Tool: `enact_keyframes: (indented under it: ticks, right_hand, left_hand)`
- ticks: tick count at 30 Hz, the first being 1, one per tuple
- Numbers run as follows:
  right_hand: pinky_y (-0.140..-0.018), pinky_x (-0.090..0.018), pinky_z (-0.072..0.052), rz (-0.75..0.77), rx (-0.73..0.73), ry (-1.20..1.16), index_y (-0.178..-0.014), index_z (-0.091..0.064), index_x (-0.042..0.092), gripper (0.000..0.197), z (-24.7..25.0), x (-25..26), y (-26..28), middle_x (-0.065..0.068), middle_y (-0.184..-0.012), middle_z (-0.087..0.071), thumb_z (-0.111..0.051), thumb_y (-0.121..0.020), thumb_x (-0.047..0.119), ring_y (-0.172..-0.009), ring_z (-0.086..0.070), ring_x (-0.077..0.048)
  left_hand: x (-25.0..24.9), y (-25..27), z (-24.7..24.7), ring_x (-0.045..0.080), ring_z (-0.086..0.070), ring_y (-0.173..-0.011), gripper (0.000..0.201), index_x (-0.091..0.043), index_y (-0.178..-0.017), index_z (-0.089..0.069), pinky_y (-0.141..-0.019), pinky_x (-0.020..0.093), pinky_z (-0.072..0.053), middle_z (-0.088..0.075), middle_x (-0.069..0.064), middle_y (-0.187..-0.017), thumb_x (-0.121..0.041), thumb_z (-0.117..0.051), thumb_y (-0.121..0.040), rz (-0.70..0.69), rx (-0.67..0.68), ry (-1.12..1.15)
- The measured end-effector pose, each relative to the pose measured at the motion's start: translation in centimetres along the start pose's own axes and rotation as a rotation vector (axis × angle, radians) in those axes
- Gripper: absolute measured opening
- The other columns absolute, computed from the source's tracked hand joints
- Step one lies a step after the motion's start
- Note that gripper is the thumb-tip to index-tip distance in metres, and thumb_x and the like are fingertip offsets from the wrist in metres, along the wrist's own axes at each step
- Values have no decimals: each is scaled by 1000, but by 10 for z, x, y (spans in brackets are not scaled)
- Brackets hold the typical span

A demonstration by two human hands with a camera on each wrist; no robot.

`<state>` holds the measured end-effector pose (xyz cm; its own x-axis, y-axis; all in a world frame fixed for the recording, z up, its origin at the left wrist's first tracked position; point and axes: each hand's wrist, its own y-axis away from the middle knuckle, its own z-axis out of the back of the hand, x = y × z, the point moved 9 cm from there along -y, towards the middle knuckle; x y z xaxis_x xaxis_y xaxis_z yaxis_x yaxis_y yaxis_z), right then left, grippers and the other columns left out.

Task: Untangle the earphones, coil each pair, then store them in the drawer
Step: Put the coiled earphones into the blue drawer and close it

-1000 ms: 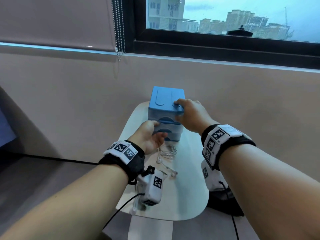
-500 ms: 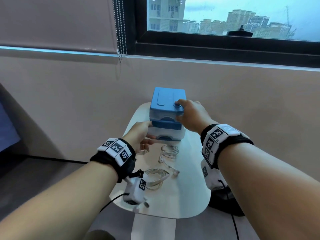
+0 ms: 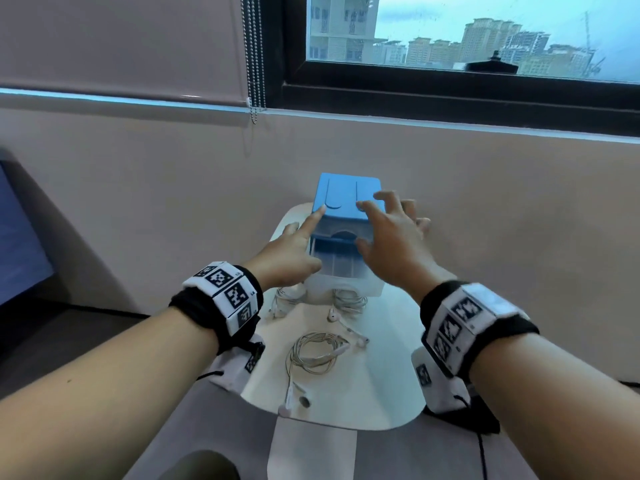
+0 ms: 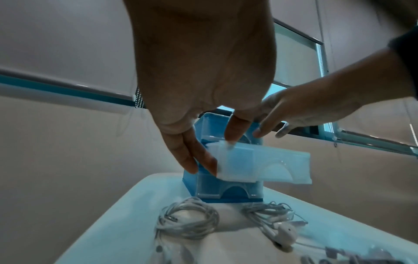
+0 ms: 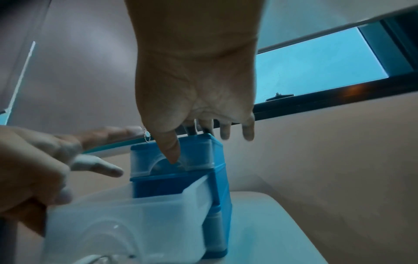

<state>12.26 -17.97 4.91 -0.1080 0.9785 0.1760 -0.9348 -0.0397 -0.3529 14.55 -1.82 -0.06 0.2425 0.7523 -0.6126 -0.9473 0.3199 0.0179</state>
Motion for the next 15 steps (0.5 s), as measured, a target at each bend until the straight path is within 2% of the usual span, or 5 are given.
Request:
enact_keyframes:
  ticks: [3,5,8,10,15]
  right_hand:
    - [-84,-41,-50,238,-161,-227,-117,-64,21,27,20,32,31,2,-114,-57,-63,-91,16,-97,-55,-20]
    - [-74,-40,-55,371,6,-269,-98,-71,20,14,7,58,46,5,-90,-66,-61,-91,13,-75,-57,-15]
    - [-74,-39,-58,453,364,-41,-97,-76,23,17,-42,86,70,-2,-91,-71,-61,-92,16,-81,-66,-24]
    - [-78,-40,-59,448,472,87,-108,-75,19,21,-67,89,80,-7,-101,-70,-63,-92,10,-88,-67,-29]
    - [-68,-35,-42,451,508,246,-110,-66,7,19,-81,98,88,-6,-81,-44,-59,-94,0,-75,-48,-29]
  left_hand:
    - [-4,3,4,19,-60,-71,101,-59,-156,4,-64,29,-44,-29,6,-161,-14,-56,-87,-27,-11,-52]
    - [-5,5,4,17,-59,-65,101,-57,-157,6,-59,29,-43,-40,14,-152,-17,-58,-90,-40,-7,-89]
    - [-6,7,2,17,-53,-57,102,-53,-157,11,-53,27,-41,-61,12,-101,-14,-59,-93,-42,15,-158]
    - [-5,7,2,17,-47,-52,103,-52,-158,11,-49,26,-39,-51,6,-70,-9,-56,-93,-31,24,-160]
    - [-2,6,4,15,-46,-50,103,-56,-156,12,-45,23,-37,-47,3,-63,-12,-57,-94,-9,24,-143]
